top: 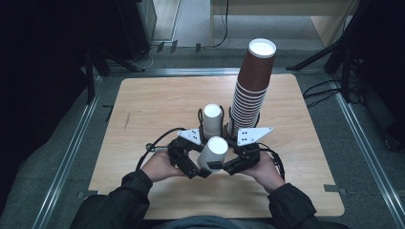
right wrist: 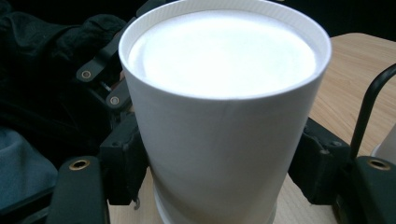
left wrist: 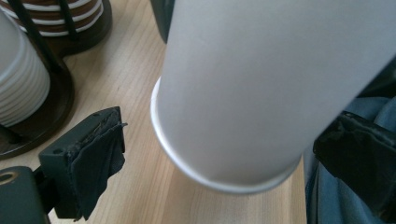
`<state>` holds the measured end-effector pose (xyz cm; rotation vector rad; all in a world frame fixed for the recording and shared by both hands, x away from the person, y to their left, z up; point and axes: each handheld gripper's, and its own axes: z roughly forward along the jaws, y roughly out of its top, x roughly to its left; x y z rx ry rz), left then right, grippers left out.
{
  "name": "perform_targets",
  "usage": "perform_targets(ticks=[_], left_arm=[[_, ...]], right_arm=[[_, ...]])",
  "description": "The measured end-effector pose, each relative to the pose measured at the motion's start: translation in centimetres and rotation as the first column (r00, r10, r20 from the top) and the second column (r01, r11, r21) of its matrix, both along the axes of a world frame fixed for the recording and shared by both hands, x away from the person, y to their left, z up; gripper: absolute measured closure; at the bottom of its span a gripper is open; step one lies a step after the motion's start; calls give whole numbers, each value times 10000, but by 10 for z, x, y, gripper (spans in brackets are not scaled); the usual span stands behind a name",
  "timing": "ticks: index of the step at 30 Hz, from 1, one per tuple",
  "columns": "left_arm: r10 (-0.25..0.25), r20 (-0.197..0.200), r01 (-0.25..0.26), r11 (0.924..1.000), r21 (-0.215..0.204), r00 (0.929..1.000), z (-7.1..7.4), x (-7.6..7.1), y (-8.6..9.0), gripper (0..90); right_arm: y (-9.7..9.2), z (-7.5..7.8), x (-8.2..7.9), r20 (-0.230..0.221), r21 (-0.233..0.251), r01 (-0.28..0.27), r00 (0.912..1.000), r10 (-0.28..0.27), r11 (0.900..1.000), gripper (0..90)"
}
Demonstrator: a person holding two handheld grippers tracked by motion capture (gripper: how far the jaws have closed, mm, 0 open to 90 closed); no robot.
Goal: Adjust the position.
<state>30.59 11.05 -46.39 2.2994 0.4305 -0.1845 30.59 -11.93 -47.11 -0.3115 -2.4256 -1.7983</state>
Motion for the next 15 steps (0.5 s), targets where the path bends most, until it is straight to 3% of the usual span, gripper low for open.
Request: perform_targets(ticks=[4,6,13,15], left_arm=[[-31,-71,30,9999,-124,10000,0,0,-2,42],[-54,-71,53,9999,-164,10000,-1,0,-2,54],[-85,-91,83,9997,-224,9999,-1,0,-1,73],[-168,-78,165,9993,-325,9998,-1,0,0,127]], right_arm=[[2,-1,0,-107,178,41,9999,-39,9998,290],[5,-1,-2,18,49,547,9985,-547,9985,290],[9,0,-4,-355,176,398,9986,-391,9991,295],[9,0,-3,-464,287,356,9983,-343,9990,295]])
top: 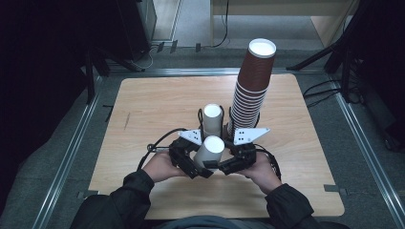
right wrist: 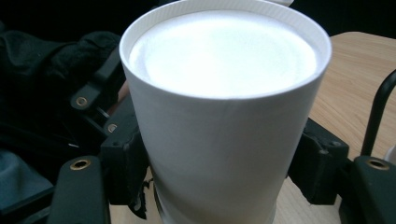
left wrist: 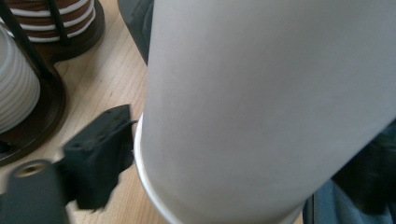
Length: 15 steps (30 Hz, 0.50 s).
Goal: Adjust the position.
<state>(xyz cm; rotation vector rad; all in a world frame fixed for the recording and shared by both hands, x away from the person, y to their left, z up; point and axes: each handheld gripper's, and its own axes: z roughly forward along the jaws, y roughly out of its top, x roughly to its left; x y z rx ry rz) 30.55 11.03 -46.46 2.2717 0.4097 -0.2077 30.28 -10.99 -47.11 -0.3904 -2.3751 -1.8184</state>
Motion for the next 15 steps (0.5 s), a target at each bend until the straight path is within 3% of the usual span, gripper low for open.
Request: perform_targets(ticks=[8,10,15], left_arm=[[-124,78,124,9999,19,9999,0,-1,0,162],[-221,4,221,9997,-80,9998,1,-1,1,217],[-254,-134,254,9997,-28,9996,0,1,2,239]], right_arm=[[-1,1,2,-336,254,-79,9994,87,9996,295],[-2,1,2,-352,229,-87,9993,95,9997,296],[-2,0,2,-388,208,-82,9992,90,9997,303]])
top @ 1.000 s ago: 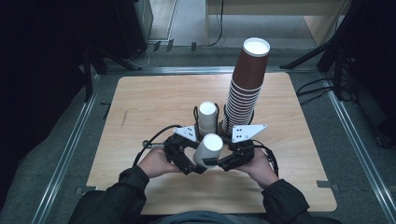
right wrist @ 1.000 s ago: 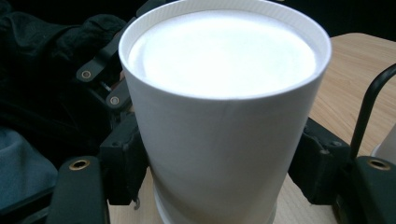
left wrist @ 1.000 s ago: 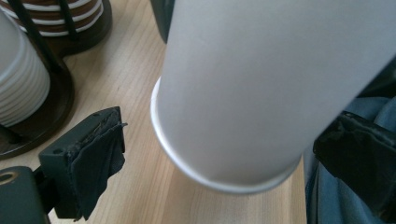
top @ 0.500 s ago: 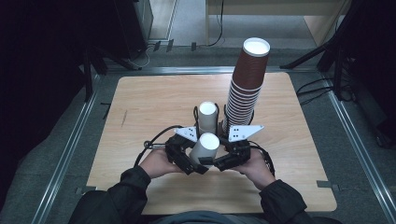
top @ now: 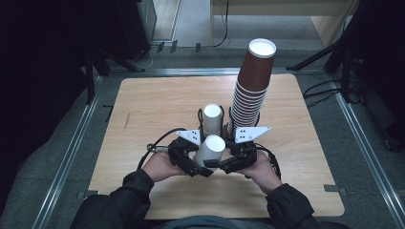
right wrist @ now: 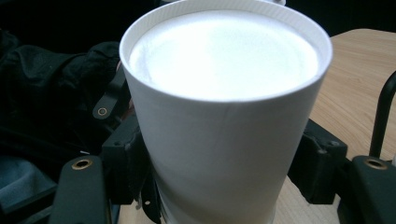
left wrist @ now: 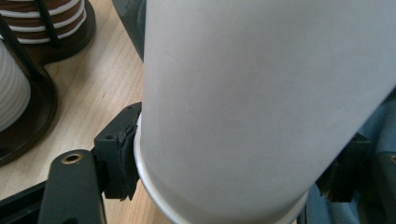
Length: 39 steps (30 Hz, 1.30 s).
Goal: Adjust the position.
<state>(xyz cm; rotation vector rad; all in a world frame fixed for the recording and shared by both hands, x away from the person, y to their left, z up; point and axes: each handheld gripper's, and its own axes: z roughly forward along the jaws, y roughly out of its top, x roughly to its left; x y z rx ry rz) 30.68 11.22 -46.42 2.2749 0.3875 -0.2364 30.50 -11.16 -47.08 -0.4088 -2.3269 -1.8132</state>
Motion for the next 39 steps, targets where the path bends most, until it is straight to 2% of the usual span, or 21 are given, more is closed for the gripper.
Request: perform_targets(ticks=[9,12,17,20,24,27,32,33,36,37,38,39], left_arm=[[-2,65,2,10000,3,10000,0,0,1,267],[10,88,-10,10000,3,10000,0,1,2,267],[-61,-99,59,9999,-150,9999,1,2,6,266],[-103,-5,103,9999,-9,9999,3,3,9,265],[132,145,-134,9998,143,9998,5,4,17,265],[203,295,-214,9991,361,9994,8,5,22,265],[300,447,-326,9978,576,9985,10,6,29,265],[300,447,-326,9978,576,9985,10,6,29,265],[389,631,-446,9949,909,9972,11,7,32,266],[389,631,-446,9949,909,9972,11,7,32,266],[393,753,-481,9917,1191,9964,11,8,34,266],[393,753,-481,9917,1191,9964,11,8,34,266]], right_arm=[[0,0,0,20,-61,-9,10000,9,10000,302],[0,0,0,-8,-97,18,10000,-18,10000,262],[-1,1,1,51,-372,100,9999,-98,9993,208],[-2,3,1,135,-460,148,9998,-142,9988,205],[-6,5,1,146,-817,80,9999,-69,9966,205],[-7,5,1,247,-1298,59,9997,-27,9915,205],[-7,2,-1,361,-2146,28,9993,50,9767,202],[-7,2,-1,361,-2146,28,9993,50,9767,202],[-7,0,-1,388,-2711,93,9992,13,9625,206],[-7,0,-1,409,-2826,115,9992,1,9592,205],[-7,0,-1,445,-2930,127,9990,4,9560,206],[-7,0,-1,445,-2930,127,9990,4,9560,206]])
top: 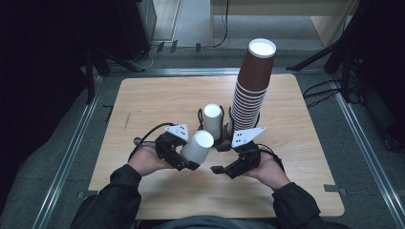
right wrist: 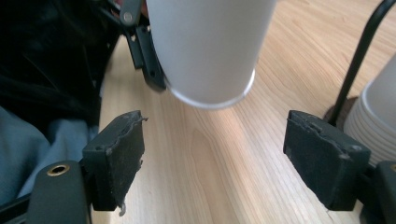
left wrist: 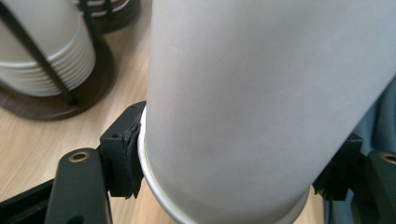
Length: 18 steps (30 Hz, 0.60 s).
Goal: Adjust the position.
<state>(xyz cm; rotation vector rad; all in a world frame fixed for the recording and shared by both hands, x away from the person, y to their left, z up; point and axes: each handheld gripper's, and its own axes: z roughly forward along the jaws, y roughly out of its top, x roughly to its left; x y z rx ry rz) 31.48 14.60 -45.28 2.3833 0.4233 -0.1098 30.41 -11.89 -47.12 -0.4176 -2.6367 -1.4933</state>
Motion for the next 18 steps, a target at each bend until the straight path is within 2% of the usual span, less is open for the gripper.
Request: perform_targets(ticks=[1,4,7,11,13,16,18], left_arm=[[-5,50,4,9998,181,10000,0,1,1,266],[-5,-125,9,9996,293,9999,-1,2,2,266],[-32,-116,37,9990,451,9999,-1,3,2,266],[-121,151,105,9951,981,9998,-2,3,-1,266],[-159,211,129,9907,1353,9997,-5,3,-4,266],[-271,417,179,9785,2053,9988,-8,4,-9,266],[-341,392,250,9764,2144,9986,-10,4,-12,266]], right_arm=[[0,-1,0,73,-277,45,10000,-43,9996,207],[-2,-2,0,103,-550,56,9999,-50,9985,210],[-4,-3,1,147,-667,117,9998,-107,9977,213],[-5,-4,3,195,-887,183,9997,-167,9959,214],[-5,-5,3,170,-999,197,9997,-181,9948,214],[-3,-7,3,155,-1164,125,9998,-107,9931,214],[-3,-8,3,181,-1230,108,9998,-86,9924,214]])
